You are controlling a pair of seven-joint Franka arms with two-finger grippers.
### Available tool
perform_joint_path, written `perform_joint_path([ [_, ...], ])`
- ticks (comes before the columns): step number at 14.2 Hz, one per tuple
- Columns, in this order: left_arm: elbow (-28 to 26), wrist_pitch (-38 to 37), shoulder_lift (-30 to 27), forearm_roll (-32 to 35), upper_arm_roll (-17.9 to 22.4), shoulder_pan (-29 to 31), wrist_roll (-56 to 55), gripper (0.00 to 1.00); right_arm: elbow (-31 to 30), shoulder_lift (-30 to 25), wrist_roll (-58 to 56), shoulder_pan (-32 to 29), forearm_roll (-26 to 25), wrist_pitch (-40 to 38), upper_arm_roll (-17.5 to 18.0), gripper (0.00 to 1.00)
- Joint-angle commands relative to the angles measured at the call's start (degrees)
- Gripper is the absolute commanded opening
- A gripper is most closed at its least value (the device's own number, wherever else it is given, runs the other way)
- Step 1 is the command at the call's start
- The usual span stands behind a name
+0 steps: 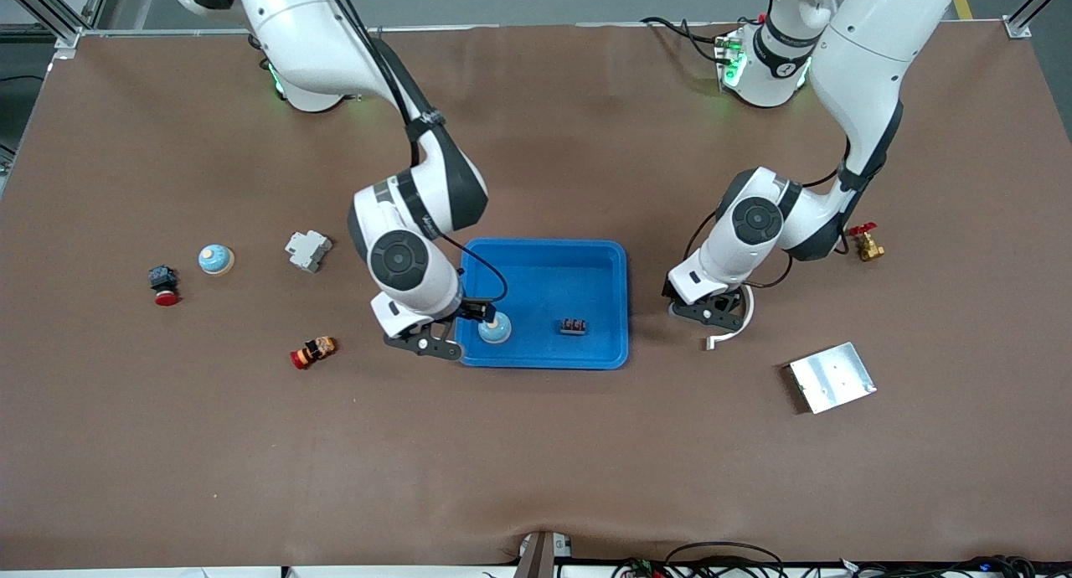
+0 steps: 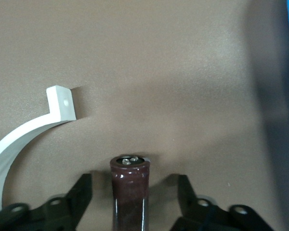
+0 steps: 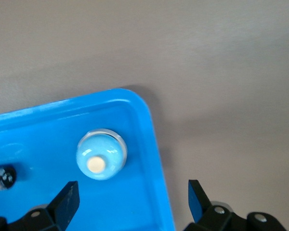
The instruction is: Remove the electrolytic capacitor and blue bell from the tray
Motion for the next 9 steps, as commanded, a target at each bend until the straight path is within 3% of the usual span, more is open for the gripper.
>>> perform_joint_path([
  [1,0.0,0.5,-0.4,1.4,-0.4,0.4,-1.7,1.0,3.9,3.7,4.1,2.2,0.3,0.7,-0.6,1.0],
  [4,1.4,-2.8,-1.5,1.4,-0.5,0.1,-6.0,1.0,6.4,6.4,5.8,3.2,0.3,0.7,-0.6,1.0],
  [7,8.4,-14.8,-2.1,0.6,-1.8,-0.2,-9.7,1.0,8.3,8.0,6.6,3.4,0.3,0.8,-0.6,1.0],
  [9,12.1,-18.9,-2.2,-1.9,-3.9,0.3,-18.8,1.0,8.4,8.1,6.6,3.1,0.2,0.8,-0.8,1.0],
])
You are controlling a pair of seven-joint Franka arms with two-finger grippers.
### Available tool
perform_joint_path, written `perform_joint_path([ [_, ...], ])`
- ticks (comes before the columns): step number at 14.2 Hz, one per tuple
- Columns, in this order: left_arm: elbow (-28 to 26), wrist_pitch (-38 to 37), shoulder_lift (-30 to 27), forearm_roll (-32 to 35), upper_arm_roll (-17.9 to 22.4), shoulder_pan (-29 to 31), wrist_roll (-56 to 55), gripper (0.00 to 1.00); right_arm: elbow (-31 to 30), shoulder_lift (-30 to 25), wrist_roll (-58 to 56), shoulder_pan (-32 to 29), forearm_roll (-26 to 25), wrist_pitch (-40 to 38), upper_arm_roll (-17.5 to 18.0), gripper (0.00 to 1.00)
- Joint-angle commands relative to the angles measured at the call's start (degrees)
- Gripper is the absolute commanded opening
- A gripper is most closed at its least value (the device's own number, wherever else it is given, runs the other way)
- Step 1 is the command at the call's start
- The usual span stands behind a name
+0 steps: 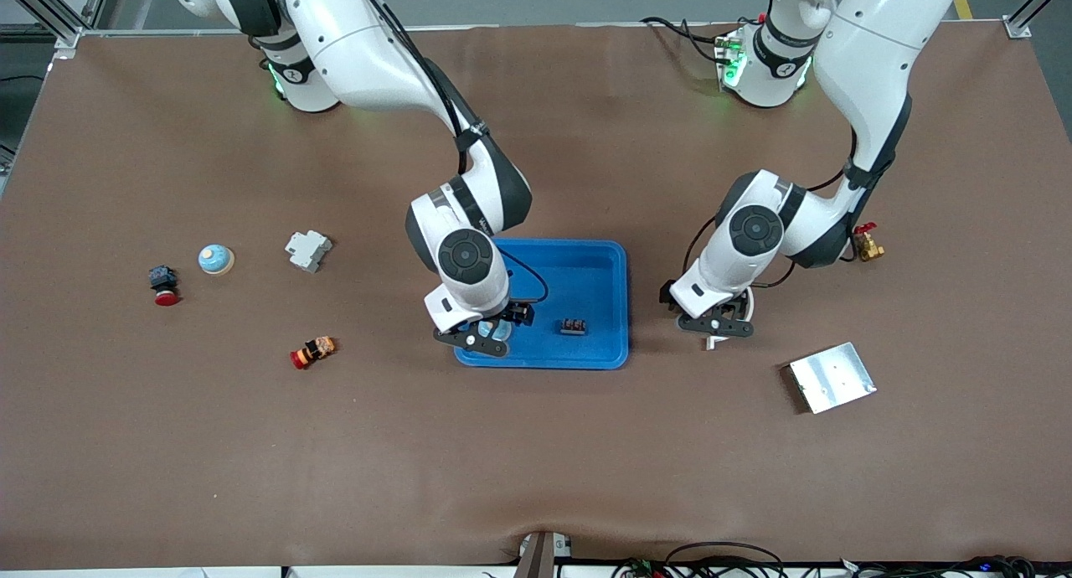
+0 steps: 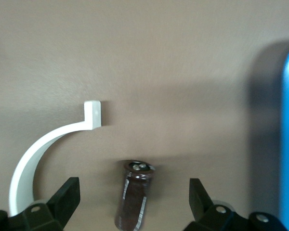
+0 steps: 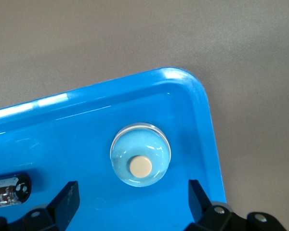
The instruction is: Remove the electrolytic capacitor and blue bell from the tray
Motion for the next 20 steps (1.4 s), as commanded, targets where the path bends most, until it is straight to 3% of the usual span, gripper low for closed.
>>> perform_joint_path([
  [1,4.8,-4.8,-0.9,-4.2,-2.4,0.1,-13.3,1.0,2.2,1.4,1.0,-0.5,-0.4,-0.7,-0.7,1.0],
  [4,7.3,-5.0,-0.4,-8.5,-3.2,-1.8,-32.2,1.0,2.2,2.8,1.0,-0.4,-3.2,1.7,-0.3,1.0],
  [10,11.4,-5.8,1.2,-8.0,-2.9,-7.3,-69.5,1.0,2.2,3.7,0.8,-0.6,-3.1,3.0,0.7,1.0],
  [17,19.6,-6.2,10.1,-8.0,-2.1,-10.8,-88.4,1.0,2.2,4.6,1.0,-0.7,-2.9,5.1,0.9,1.0],
  [20,22.8,-6.4,12.3,-8.2,3.9,-16.5,-91.2,1.0,2.1,4.9,0.6,-0.8,-2.9,6.6,1.0,1.0],
])
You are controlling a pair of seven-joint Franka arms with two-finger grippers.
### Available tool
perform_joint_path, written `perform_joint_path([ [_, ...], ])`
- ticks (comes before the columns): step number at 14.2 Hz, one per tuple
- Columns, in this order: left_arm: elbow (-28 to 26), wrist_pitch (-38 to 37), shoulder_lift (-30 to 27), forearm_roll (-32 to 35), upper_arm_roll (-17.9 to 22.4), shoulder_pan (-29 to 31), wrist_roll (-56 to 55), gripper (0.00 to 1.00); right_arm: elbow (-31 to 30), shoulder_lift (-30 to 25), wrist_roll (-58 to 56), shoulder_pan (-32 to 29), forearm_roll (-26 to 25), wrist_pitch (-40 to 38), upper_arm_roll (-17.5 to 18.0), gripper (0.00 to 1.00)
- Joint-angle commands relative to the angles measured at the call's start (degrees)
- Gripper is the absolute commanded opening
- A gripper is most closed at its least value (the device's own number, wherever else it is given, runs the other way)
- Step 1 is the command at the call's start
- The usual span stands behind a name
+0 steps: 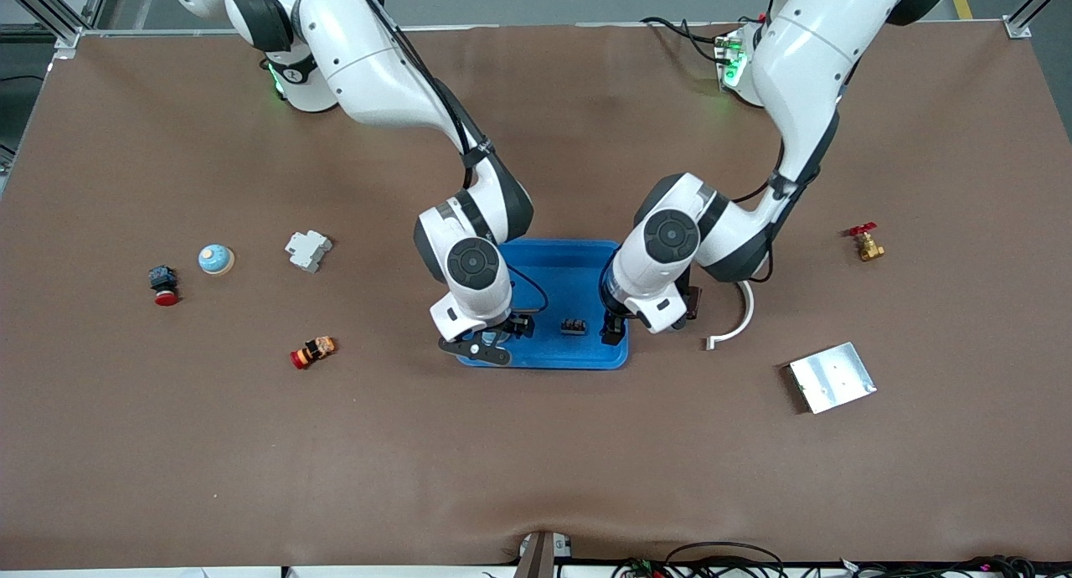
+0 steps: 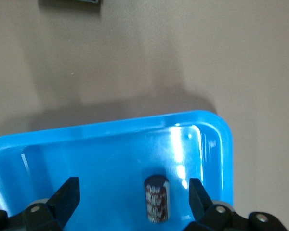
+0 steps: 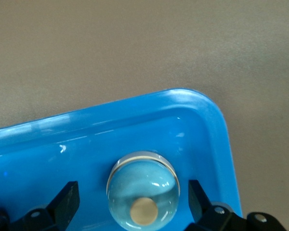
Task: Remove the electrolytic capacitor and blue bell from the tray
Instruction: 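Grasp the second dome with the right gripper while the left gripper grasps a capacitor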
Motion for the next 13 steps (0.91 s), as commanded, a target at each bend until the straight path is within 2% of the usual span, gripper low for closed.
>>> perform_joint_path([
  [1,6.0,-1.8,3.1,-0.6,6.0,-6.8,-3.6,1.0,1.6,1.0,0.5,-0.7,-0.9,0.2,0.7,1.0],
  [2,8.2,-2.7,4.8,-0.8,7.3,-8.0,-4.3,1.0,1.6,1.0,0.5,-0.7,-0.8,0.2,0.7,0.94],
  [5,12.7,-4.4,8.1,-0.8,7.9,-9.0,-5.6,1.0,1.6,0.9,0.9,-1.1,-0.7,0.2,1.9,0.6],
  [6,13.0,-4.4,8.4,-0.8,7.9,-9.3,-5.6,1.0,1.6,0.9,0.6,-1.4,-0.6,0.1,2.0,0.39],
  [9,14.7,-4.4,9.9,-0.7,8.0,-9.8,-5.6,1.0,1.6,0.5,0.5,-1.6,-0.5,-0.4,2.0,0.07],
  [10,14.9,-4.3,10.3,-0.6,8.0,-10.1,-5.6,1.0,1.6,0.2,0.5,-2.1,-0.5,-0.5,2.0,0.0],
  [13,17.0,-4.4,11.8,-1.0,9.5,-12.0,-5.7,1.0,1.7,-2.4,0.2,-3.4,-0.2,-2.5,2.0,0.0],
])
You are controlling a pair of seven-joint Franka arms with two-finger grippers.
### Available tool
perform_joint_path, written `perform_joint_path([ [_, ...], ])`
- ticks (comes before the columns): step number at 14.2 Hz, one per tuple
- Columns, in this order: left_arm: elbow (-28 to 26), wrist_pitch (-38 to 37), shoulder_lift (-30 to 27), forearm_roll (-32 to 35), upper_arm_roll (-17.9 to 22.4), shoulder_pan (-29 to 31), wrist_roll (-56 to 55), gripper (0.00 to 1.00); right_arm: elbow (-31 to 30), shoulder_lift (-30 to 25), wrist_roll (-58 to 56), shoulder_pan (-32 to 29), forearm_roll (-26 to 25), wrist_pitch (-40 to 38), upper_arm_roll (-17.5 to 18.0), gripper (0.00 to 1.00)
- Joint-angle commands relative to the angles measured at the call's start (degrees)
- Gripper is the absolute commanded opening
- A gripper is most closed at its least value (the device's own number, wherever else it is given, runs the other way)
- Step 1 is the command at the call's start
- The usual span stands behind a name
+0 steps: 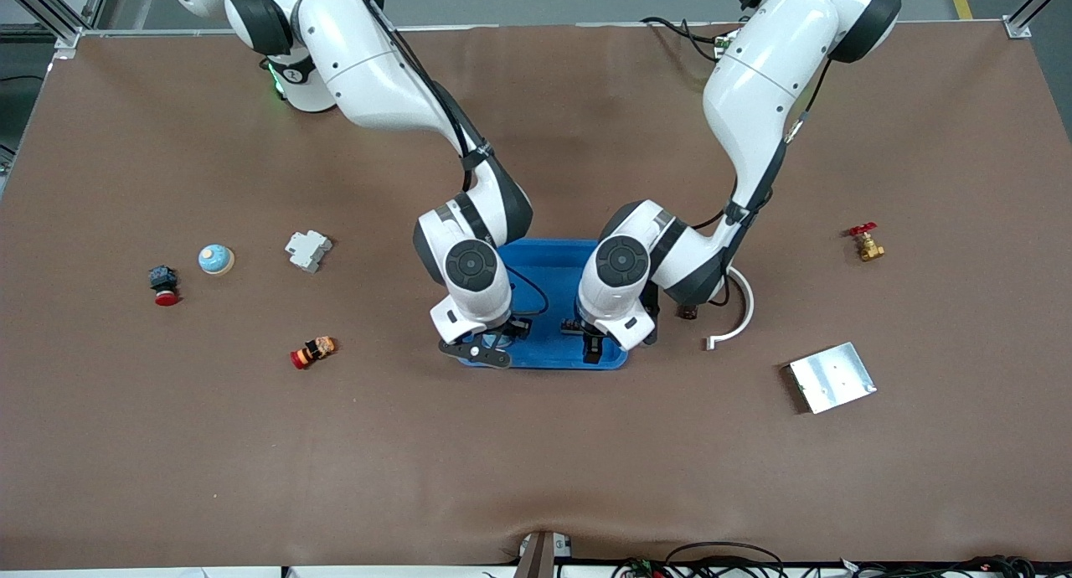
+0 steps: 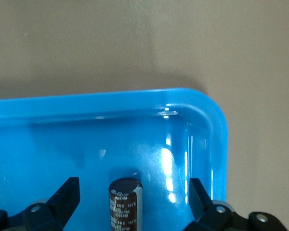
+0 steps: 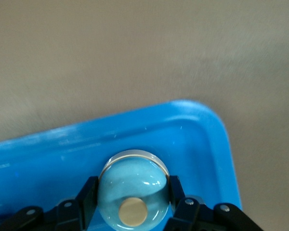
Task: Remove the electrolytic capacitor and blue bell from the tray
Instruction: 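Carry the dome with the right gripper while the left gripper lifts the capacitor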
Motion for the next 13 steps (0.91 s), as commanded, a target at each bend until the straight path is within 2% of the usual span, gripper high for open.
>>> perform_joint_path([
  [1,3.8,-1.5,2.1,-1.0,2.2,-2.9,-0.5,1.0,0.6,-2.6,-0.4,-2.4,-0.2,-3.7,1.2,0.0],
  [6,4.1,-1.1,3.5,-0.8,2.5,-3.9,-1.0,1.0,-4.2,-9.7,-13.7,-8.8,0.0,-9.4,1.2,0.0],
  [11,4.4,-0.9,3.9,-0.5,2.5,-4.7,-1.0,1.0,-17.0,-18.6,-39.7,-21.4,0.0,-9.6,1.1,0.0],
  [12,4.4,-1.0,3.9,-0.5,2.5,-4.9,-1.0,0.98,-19.8,-20.3,-46.0,-24.0,-0.1,-9.6,0.9,0.0],
  [13,4.3,-1.0,3.9,-0.5,2.5,-5.0,-1.0,0.91,-22.3,-21.6,-52.0,-26.3,-0.3,-9.4,0.5,0.0],
])
